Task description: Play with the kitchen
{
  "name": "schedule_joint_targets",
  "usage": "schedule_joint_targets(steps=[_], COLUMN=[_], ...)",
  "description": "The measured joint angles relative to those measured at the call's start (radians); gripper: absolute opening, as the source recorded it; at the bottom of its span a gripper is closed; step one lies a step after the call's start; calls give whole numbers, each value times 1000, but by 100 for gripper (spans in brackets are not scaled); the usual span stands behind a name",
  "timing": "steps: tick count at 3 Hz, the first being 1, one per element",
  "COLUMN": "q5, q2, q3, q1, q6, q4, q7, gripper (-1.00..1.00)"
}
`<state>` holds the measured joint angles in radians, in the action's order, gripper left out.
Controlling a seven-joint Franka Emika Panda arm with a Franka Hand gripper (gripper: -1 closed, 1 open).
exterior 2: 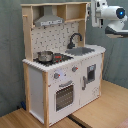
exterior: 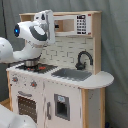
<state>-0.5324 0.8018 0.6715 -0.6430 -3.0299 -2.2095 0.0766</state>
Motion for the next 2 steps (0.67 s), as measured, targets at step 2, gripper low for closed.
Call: schedule_joint_targets(steps=[2], q5=[0], q2=[-81], q3=[122], q1=[-115], q6=[-3], q4=[101], q7=[5], gripper=[-100])
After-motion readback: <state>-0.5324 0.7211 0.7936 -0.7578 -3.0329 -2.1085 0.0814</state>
